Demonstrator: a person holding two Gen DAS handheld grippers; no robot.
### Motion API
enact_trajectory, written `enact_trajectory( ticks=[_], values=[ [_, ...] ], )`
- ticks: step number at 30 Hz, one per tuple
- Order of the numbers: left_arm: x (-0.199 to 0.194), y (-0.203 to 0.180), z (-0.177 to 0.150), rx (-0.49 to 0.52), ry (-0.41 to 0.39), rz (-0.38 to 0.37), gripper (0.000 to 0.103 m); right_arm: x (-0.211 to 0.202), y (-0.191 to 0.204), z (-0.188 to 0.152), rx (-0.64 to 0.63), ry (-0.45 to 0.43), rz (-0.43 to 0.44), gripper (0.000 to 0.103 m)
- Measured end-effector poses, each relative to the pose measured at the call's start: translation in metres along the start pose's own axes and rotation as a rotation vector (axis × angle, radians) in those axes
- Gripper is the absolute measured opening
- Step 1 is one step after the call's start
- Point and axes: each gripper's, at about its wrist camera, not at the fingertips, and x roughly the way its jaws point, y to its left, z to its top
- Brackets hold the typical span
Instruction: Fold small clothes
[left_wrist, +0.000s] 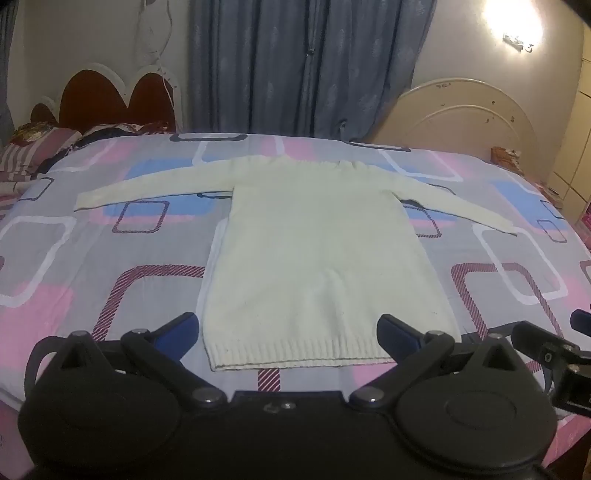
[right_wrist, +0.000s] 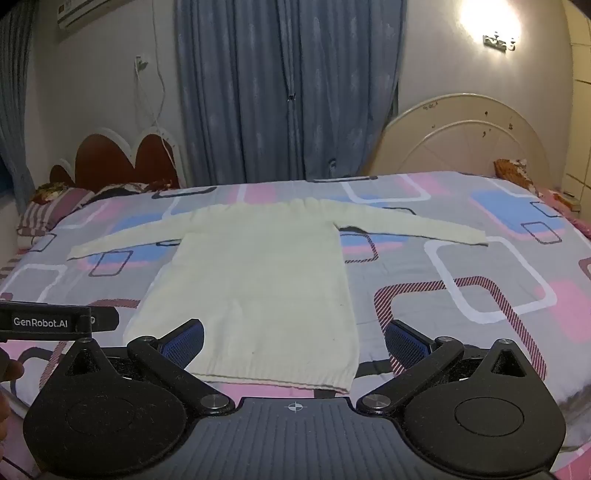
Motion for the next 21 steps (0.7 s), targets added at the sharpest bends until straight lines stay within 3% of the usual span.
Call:
enact_trajectory(
  ticks=[21],
  values=[
    [0.0021,-0.0033,0.0010,0.000,0.007,0.004,0.103,0.0055,0.0039,-0.0011,0.001,0.002,0.007,0.103]
  ],
)
